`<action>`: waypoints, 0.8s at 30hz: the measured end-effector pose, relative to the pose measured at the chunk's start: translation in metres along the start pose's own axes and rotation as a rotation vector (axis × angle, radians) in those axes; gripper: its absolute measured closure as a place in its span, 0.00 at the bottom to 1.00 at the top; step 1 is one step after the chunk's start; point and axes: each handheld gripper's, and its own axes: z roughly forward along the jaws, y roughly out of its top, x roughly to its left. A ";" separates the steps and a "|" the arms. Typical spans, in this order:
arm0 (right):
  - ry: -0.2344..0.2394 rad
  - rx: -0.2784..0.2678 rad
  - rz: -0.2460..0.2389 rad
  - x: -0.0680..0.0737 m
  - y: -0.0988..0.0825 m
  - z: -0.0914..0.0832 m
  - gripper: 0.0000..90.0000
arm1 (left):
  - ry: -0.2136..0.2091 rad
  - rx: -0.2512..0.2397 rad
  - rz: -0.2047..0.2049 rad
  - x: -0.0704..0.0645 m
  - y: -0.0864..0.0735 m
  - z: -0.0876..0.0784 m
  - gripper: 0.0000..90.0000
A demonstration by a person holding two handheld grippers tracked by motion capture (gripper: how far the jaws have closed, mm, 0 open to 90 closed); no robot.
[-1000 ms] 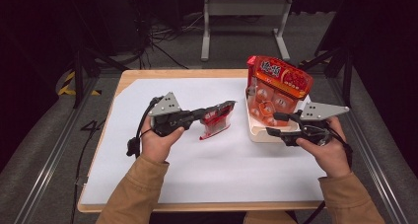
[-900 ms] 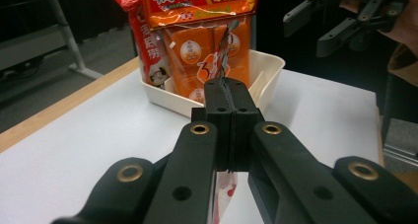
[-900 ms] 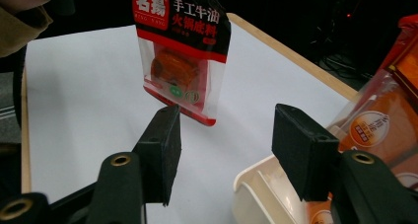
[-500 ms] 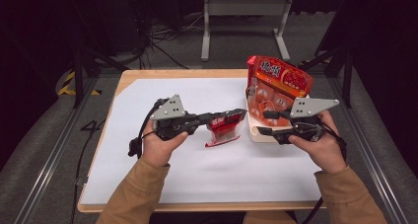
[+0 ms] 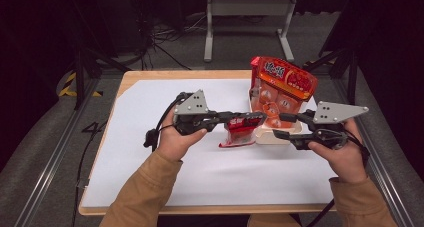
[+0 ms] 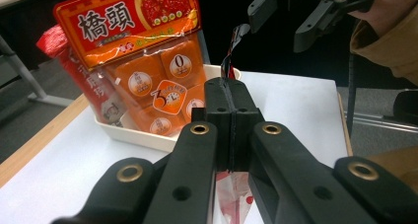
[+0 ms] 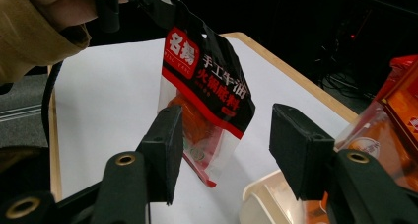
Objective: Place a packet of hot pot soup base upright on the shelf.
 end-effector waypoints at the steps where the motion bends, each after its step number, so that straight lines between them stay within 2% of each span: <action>1: -0.003 -0.002 0.002 0.000 -0.001 -0.003 0.53 | -0.002 0.001 0.001 0.001 0.002 0.001 1.00; 9: -0.024 0.004 0.022 -0.002 -0.008 -0.018 0.54 | -0.017 0.002 0.016 0.010 0.012 0.012 1.00; 12: -0.031 0.008 0.023 -0.002 -0.009 -0.023 0.54 | -0.021 -0.005 0.005 0.015 0.016 0.017 1.00; 24: -0.058 0.006 0.043 -0.001 -0.016 -0.040 0.54 | -0.046 -0.025 0.009 0.029 0.028 0.038 1.00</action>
